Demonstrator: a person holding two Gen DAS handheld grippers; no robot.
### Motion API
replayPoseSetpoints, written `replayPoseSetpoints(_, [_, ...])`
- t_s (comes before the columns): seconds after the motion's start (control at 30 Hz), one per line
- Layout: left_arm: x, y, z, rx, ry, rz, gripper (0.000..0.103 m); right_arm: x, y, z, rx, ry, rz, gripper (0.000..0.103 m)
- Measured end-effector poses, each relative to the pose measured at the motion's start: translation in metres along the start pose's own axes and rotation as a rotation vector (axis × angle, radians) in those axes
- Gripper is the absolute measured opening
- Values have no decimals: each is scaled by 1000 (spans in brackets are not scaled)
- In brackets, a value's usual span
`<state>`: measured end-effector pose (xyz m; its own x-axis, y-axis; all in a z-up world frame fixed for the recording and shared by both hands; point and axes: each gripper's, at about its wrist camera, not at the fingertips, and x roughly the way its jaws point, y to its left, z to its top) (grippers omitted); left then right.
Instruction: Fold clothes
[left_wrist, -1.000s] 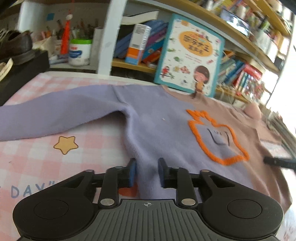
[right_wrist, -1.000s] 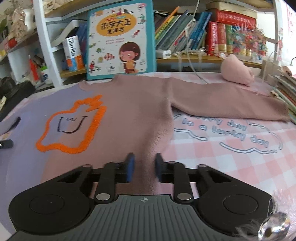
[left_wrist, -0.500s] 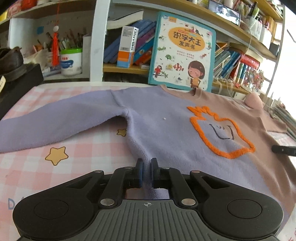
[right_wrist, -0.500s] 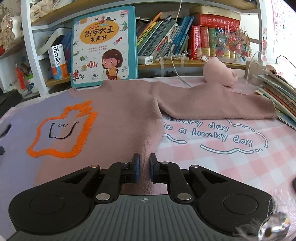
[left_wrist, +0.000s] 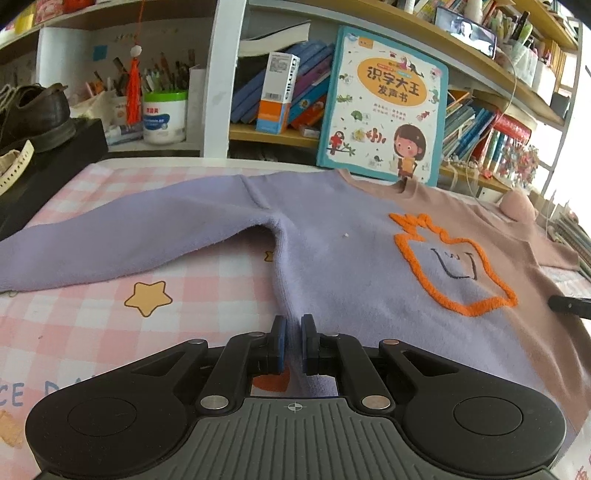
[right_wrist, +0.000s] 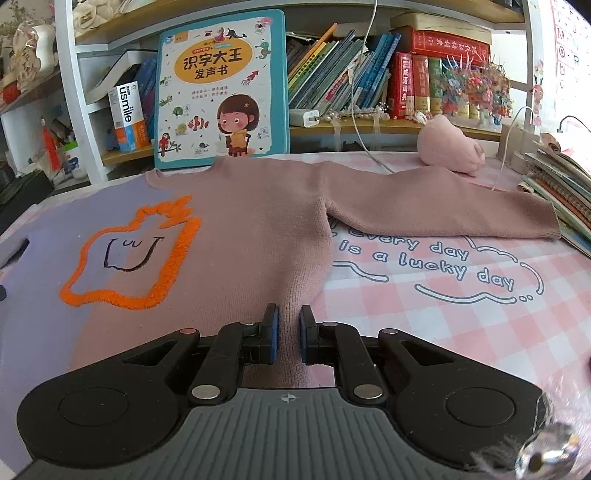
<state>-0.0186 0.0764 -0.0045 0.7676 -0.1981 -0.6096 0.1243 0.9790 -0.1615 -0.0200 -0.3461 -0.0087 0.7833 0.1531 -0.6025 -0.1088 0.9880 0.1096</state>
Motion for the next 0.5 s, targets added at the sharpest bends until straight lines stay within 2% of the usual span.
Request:
replayPoseSetpoints(0.13, [-4,5,-2,-13,5,17,7,-3,4,0,-7,18,31,10])
replayPoseSetpoints(0.23, [-4,8,-4,-40,9,6,7,-5,3,-1,-9,15,22,10])
replayPoseSetpoints(0.33, [-2,2,-5,-24,4,2,7,-4,0,-1,8,6,1,10])
replayPoseSetpoints(0.5, [-1,4,-5,-32,-6,0,7,-4,12,-2,-72,5,-31,10])
